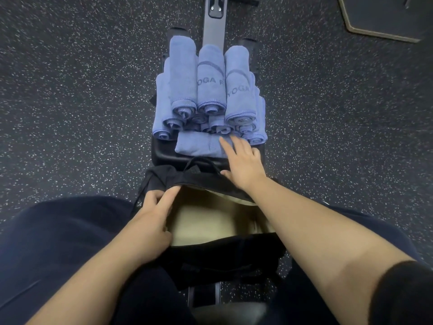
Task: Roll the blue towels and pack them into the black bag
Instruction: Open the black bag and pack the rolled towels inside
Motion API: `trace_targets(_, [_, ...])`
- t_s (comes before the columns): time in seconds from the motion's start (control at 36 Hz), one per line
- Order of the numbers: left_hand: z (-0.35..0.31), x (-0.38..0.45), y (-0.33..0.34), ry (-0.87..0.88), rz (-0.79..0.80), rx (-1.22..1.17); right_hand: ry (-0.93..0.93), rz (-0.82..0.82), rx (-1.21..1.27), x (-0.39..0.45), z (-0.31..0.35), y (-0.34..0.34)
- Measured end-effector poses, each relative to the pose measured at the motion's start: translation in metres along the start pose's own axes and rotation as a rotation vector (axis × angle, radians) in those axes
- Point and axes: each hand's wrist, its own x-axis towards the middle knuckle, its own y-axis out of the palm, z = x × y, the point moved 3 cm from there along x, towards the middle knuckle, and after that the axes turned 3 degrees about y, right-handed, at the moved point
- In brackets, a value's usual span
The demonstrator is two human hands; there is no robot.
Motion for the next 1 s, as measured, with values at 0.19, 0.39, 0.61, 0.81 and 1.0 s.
trace_targets(0.19, [0.001,0.003,-0.001,-0.012,-0.009,-0.006,0.046,-0.017,-0.094,0.020,0.010,-0.008])
trace_targets(0.39, [0.002,0.004,0.000,-0.001,-0.008,-0.021,0.010,0.039,-0.097,0.028,0.017,-0.003])
trace_targets(0.61, [0.004,0.005,0.001,0.010,-0.018,-0.012,-0.002,0.037,-0.156,0.023,0.019,-0.002])
trace_targets(0.81, [0.006,0.007,0.002,0.017,-0.025,-0.010,0.006,0.021,-0.132,0.025,0.014,-0.004])
trace_targets(1.0, [0.006,0.008,0.003,0.027,-0.029,-0.004,0.026,0.036,-0.117,0.023,0.004,-0.007])
